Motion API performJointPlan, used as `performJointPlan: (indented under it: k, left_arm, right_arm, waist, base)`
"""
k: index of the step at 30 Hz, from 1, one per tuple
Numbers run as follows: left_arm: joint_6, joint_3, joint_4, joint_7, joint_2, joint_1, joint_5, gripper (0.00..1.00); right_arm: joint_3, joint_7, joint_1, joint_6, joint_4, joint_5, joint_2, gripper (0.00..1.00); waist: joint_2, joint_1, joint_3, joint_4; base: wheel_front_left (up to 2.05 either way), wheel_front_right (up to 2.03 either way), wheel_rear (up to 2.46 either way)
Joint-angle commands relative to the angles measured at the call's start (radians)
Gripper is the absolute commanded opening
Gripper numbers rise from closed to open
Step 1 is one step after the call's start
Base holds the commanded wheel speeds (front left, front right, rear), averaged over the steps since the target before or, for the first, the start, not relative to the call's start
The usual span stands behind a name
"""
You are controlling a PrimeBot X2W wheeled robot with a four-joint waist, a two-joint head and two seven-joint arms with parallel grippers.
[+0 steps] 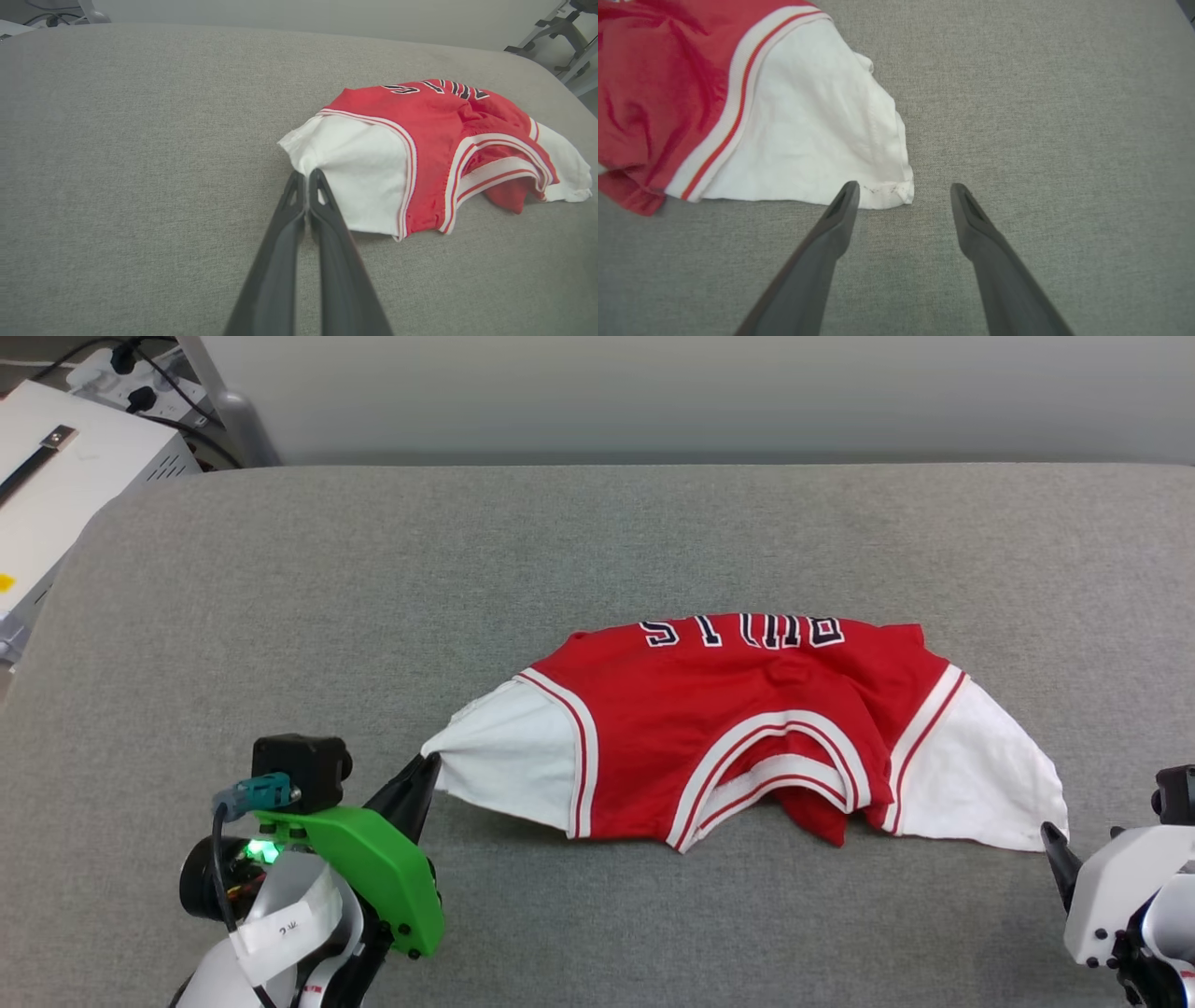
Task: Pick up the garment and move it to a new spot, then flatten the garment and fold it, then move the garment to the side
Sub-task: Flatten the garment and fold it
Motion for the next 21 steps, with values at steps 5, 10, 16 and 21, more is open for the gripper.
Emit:
performJointPlan:
  k: [5, 10, 16, 21]
  left_arm:
    - [0.000, -0.008, -0.075, 0.034, -0.004, 0.025, -0.042, 0.00]
    - [0.001, -0.016, -0.107, 0.052, 0.004, 0.020, -0.041, 0.00]
    - [-0.003, -0.015, -0.106, 0.057, 0.022, 0.014, -0.038, 0.00]
    - [0.002, -0.006, -0.088, 0.042, 0.028, 0.018, -0.034, 0.00]
  right_arm:
    - [-0.009, 0.074, -0.056, -0.001, 0.051, -0.035, -0.003, 1.00]
    - [-0.001, 0.090, -0.090, -0.001, 0.120, -0.051, -0.003, 1.00]
    - [0.040, 0.065, -0.110, -0.001, 0.234, -0.028, -0.013, 0.00]
    - [0.042, -0.011, -0.127, -0.001, 0.251, -0.006, -0.028, 0.00]
  waist:
    - [0.0120, 0.0000, 0.036, 0.030]
    - [0.0120, 0.0000, 0.059, 0.043]
    - [0.0120, 0.0000, 0.071, 0.056]
    - [0.0120, 0.0000, 0.045, 0.052]
  base:
    - [0.00, 0.00, 0.00]
    - [0.00, 0.00, 0.00]
    - [0.00, 0.00, 0.00]
    - [0.00, 0.00, 0.00]
